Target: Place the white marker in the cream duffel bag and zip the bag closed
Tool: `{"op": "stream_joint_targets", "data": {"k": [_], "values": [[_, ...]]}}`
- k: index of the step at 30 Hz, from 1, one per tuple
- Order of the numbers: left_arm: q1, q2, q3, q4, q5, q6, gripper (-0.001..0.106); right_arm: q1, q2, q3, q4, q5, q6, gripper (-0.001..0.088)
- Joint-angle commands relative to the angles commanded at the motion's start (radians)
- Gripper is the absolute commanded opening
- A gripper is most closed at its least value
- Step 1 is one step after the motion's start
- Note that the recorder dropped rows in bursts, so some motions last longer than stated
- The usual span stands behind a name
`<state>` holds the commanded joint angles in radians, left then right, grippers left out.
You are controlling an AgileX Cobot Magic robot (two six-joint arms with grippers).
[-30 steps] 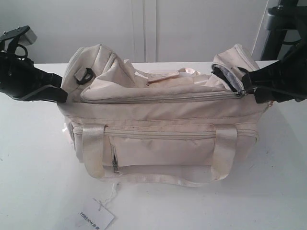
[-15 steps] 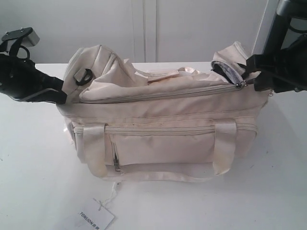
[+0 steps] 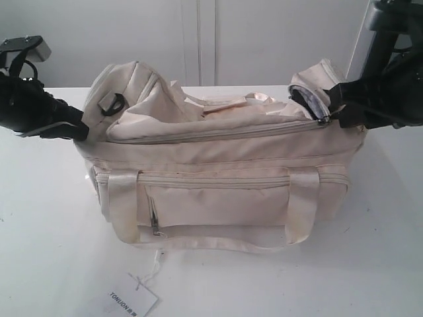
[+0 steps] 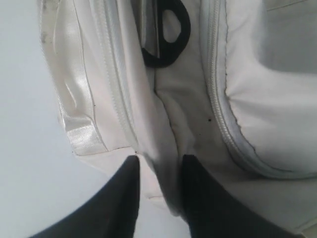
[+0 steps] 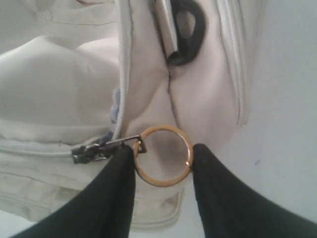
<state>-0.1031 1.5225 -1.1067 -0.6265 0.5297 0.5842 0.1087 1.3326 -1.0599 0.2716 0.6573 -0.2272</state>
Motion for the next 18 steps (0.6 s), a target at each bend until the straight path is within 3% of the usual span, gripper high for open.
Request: {"op": "stream_joint_targets", "data": {"k": [7, 13, 18], "values": [[0.000, -0.062, 0.000, 0.056, 0.024, 0.000, 0.058, 0.000, 0.025, 0.000, 0.000, -0.023, -0.038, 0.0016], [0.000, -0.141, 0.000, 0.060, 0.049, 0.027, 0.059, 0.000, 0.055, 0.000, 0.045, -0.020, -0.038, 0.0244], [-0.001, -0.194, 0.000, 0.032, 0.076, 0.099, 0.059, 0.000, 0.031, -0.009, 0.051, -0.008, 0.025, 0.0366]]}}
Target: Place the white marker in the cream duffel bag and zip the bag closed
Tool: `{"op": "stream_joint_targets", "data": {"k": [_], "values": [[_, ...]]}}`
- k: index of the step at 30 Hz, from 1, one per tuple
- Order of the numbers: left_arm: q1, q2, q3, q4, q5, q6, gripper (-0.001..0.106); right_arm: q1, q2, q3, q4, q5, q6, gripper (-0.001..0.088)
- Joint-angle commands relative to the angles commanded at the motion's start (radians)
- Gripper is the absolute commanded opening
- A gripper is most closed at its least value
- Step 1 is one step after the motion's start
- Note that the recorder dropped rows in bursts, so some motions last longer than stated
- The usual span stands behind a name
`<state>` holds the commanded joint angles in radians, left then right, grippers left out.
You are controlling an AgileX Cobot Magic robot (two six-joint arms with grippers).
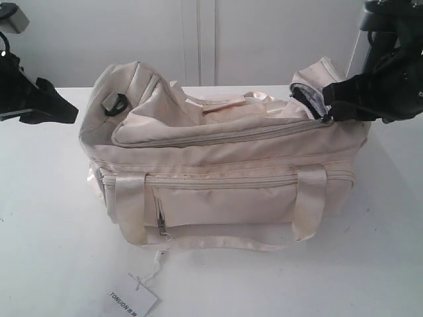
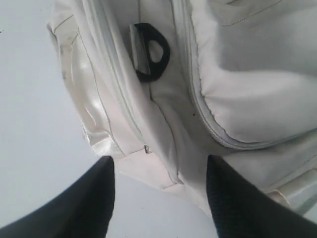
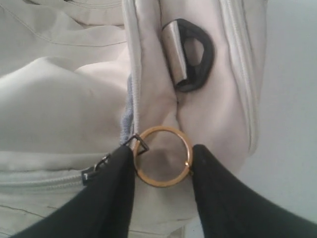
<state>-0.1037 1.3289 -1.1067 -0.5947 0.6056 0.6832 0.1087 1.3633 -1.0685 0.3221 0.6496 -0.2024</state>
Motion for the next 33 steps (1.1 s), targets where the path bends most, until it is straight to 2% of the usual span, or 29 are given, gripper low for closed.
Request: {"op": "stream_joint_targets", "data": {"k": [5, 8, 13, 15, 20, 24, 26, 33], "values": [[-0.045, -0.029, 0.000, -0.031, 0.009, 0.083, 0.059, 0.000, -0.029, -0.040, -0.002, 0.066, 0.057, 0.0370], [-0.098, -0.033, 0.000, -0.032, 0.010, 0.120, 0.059, 0.000, -0.031, -0.065, -0.002, 0.113, 0.074, 0.0371], [-0.179, -0.033, 0.000, -0.032, 0.014, 0.147, 0.059, 0.000, -0.024, -0.070, -0.045, 0.112, 0.074, 0.0377], [-0.196, -0.033, 0.000, -0.032, 0.015, 0.150, 0.059, 0.000, -0.010, -0.070, -0.082, 0.114, 0.074, 0.0421], [-0.212, -0.033, 0.000, -0.032, 0.017, 0.155, 0.059, 0.000, 0.038, -0.070, -0.113, 0.112, 0.074, 0.0618], [-0.212, -0.033, 0.000, -0.055, 0.028, 0.161, 0.059, 0.000, 0.052, -0.070, -0.109, 0.105, 0.102, 0.0635], [-0.228, -0.033, 0.000, -0.089, 0.039, 0.207, 0.059, 0.000, 0.049, -0.076, -0.109, 0.108, 0.129, 0.0635], [-0.376, -0.028, 0.000, -0.096, 0.013, 0.364, 0.059, -0.017, 0.005, -0.099, -0.107, 0.163, 0.157, 0.0635]]}}
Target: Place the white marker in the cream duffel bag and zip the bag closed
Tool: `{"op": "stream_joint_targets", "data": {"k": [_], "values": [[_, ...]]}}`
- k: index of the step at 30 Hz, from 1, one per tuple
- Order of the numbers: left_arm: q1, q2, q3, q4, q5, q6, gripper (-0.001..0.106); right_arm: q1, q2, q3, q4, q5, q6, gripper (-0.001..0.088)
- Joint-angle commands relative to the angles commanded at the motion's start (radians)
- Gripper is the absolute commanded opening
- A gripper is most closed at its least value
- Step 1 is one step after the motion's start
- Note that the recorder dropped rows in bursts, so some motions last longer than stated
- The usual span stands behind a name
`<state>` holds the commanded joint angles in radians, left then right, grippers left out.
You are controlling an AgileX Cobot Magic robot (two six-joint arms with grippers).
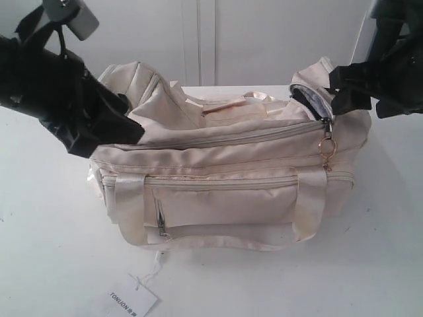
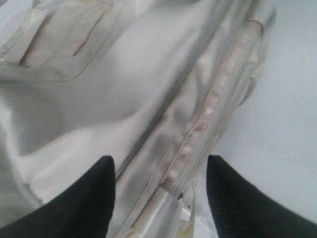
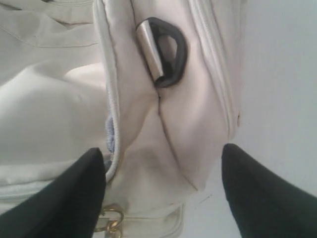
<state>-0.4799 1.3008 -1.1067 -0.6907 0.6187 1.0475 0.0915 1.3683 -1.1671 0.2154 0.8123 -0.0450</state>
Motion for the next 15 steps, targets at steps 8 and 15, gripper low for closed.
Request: {"op": "stream_joint_targets", "data": {"k": [8, 15], "values": [[-0.172, 0.045, 0.000, 0.011, -0.130, 0.151, 0.059, -0.086, -0.018, 0.002, 0.077, 0.048, -0.009, 0.0635], [-0.314, 0.135, 0.000, 0.069, -0.311, 0.164, 0.059, -0.152, -0.018, 0.002, 0.111, 0.054, -0.015, 0.0634]]}}
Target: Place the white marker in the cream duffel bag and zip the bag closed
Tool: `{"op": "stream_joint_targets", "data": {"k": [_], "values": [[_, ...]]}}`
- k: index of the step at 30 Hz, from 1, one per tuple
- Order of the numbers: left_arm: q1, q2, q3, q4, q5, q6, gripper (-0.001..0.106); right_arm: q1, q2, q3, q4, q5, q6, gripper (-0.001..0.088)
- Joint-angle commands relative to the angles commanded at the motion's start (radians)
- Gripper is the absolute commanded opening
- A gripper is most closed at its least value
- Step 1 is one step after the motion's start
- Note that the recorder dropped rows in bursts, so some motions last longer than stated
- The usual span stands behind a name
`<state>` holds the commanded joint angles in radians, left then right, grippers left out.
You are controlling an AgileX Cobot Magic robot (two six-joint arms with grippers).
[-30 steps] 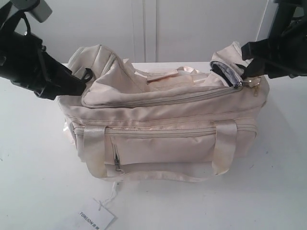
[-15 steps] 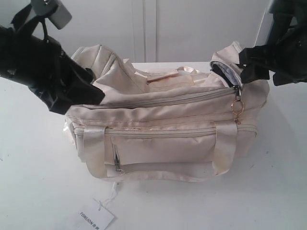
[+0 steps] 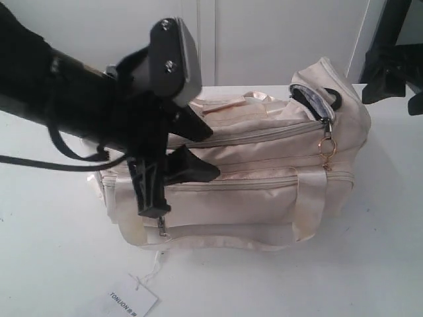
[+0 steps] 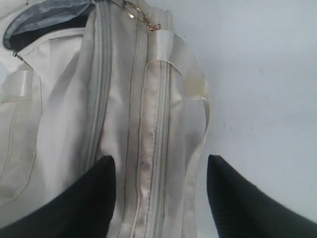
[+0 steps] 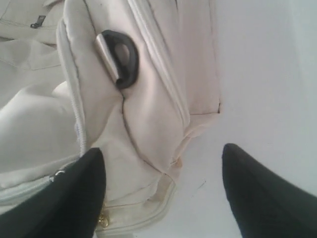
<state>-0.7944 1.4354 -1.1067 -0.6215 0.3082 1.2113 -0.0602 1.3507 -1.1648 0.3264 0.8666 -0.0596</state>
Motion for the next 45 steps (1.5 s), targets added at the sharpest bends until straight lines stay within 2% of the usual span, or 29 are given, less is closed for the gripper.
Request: {"op": "stream_joint_targets", "data": {"k": [7, 15, 19, 23, 26, 32, 36, 45], "values": [[-0.154, 0.086, 0.000, 0.003, -0.247, 0.000, 0.059, -0.048, 0.000, 0.000, 0.082, 0.007, -0.043, 0.0624], [-0.253, 0.206, 0.000, 0.010, -0.483, 0.021, 0.064, -0.062, 0.002, 0.000, 0.146, 0.058, -0.078, 0.0454], [-0.255, 0.261, 0.000, 0.010, -0.539, 0.027, 0.064, -0.062, 0.008, 0.007, 0.179, 0.089, -0.100, 0.0418], [-0.255, 0.297, 0.000, 0.022, -0.644, 0.023, 0.064, -0.059, 0.008, 0.028, 0.181, 0.087, -0.108, 0.0418], [-0.255, 0.299, 0.000, 0.029, -0.646, 0.020, 0.064, -0.059, 0.008, 0.039, 0.181, 0.049, -0.108, 0.0418], [-0.255, 0.299, 0.000, 0.035, -0.645, 0.019, 0.064, -0.046, 0.008, 0.039, 0.192, 0.076, -0.108, 0.0418], [-0.267, 0.304, 0.000, 0.121, -0.648, 0.015, 0.064, -0.015, 0.008, 0.040, 0.200, 0.078, -0.128, 0.0418], [-0.274, 0.391, 0.000, 0.152, -0.786, 0.019, 0.063, 0.002, 0.008, 0.040, 0.200, 0.080, -0.128, 0.0420]]}}
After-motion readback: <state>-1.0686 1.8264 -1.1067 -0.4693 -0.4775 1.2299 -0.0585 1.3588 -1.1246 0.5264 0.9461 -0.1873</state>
